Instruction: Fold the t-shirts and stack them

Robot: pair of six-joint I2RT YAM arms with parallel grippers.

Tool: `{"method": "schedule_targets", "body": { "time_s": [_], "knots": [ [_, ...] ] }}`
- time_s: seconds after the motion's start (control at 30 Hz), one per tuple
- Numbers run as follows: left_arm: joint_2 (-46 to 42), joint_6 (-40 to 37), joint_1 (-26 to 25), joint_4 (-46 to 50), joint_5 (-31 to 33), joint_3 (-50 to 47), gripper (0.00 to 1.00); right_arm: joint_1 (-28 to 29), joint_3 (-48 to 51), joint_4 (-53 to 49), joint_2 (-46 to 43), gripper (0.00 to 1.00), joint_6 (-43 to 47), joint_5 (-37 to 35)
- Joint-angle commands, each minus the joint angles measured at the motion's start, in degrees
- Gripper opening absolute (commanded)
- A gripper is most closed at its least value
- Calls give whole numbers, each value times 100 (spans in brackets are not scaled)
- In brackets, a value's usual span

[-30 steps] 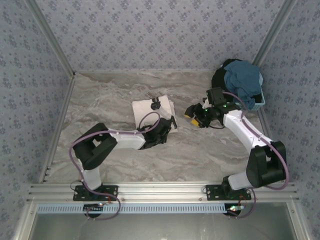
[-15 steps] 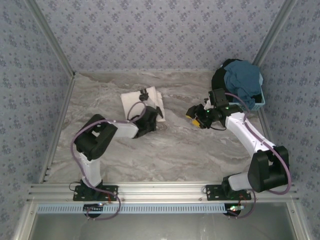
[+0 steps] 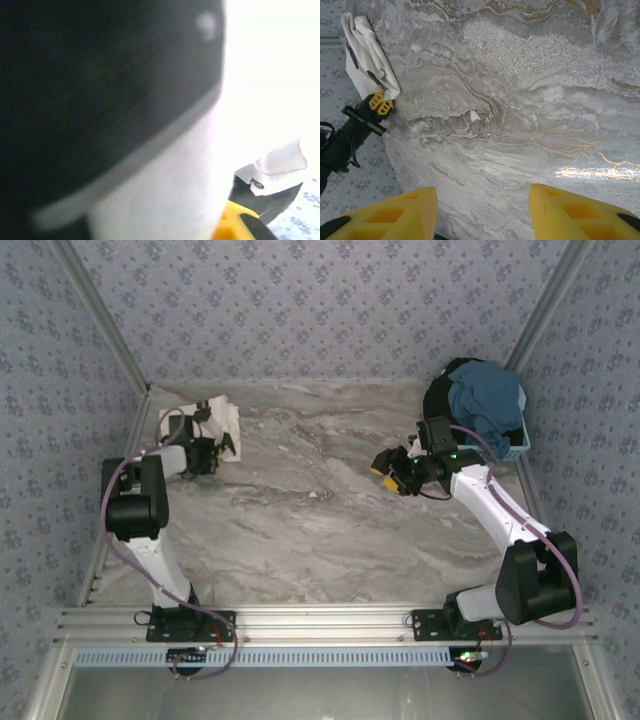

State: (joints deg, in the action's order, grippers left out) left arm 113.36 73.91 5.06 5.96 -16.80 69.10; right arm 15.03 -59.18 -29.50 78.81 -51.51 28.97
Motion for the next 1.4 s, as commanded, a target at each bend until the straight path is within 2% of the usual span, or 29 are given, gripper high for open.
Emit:
{"method": "schedule_targets", "body": {
  "time_s": [0.0, 0.1, 0.37, 0.53, 0.67, 0.7, 0.73, 0.77, 0.9, 0.93, 0.97, 1.03, 1.17, 1.23, 1.37],
  "knots": [
    [628, -1959, 279, 1446, -720, 1010, 18, 70, -81, 123, 119, 54, -131, -13],
    [1051, -2479, 463, 1995, -792, 1649, 23, 127, -120, 180, 202, 54, -190, -28],
    [1477, -2634, 573, 2256, -860, 2565, 31, 285, -225, 283, 363, 54, -215, -44],
    [769, -2655, 455, 2302, -711, 2278, 58, 395, -203, 853, 181, 55, -181, -24],
    [-156, -2577, 310, 2478, -426, 1774, 68, 446, 57, 1816, -229, 56, -291, -144],
    [-476, -2555, 245, 2568, -187, 1613, 78, 443, 163, 2110, -377, 57, -339, -226],
    [-776, -2552, 170, 2573, -12, 1448, 93, 448, 261, 2349, -503, 59, -374, -332],
    [-1149, -2552, 69, 2539, 241, 1240, 98, 446, 351, 2608, -664, 61, -411, -462],
    [-2286, -2484, -351, 2645, 1252, 750, 98, 448, 425, 2737, -1008, 71, -429, -765],
    [-2467, -2478, -403, 2684, 1429, 687, 98, 434, 416, 2674, -1051, 81, -435, -793],
    [-2672, -2461, -455, 2703, 1625, 620, 98, 416, 416, 2607, -1098, 100, -432, -844],
    [-3076, -2616, -632, 2649, 2113, 507, 98, 341, 375, 2317, -1189, 100, -438, -1010],
    [-3639, -3267, -1045, 2793, 2990, 459, 98, 102, 175, 1125, -1394, 100, -274, -1563],
    [-4121, -3795, -1305, 2548, 3432, 113, 98, 19, -78, 313, -1516, 100, 119, -2113],
    [-5174, -4364, -1517, 2272, 4025, -834, 98, -196, -357, -757, -1668, 100, 831, -2969]
  ]
}}
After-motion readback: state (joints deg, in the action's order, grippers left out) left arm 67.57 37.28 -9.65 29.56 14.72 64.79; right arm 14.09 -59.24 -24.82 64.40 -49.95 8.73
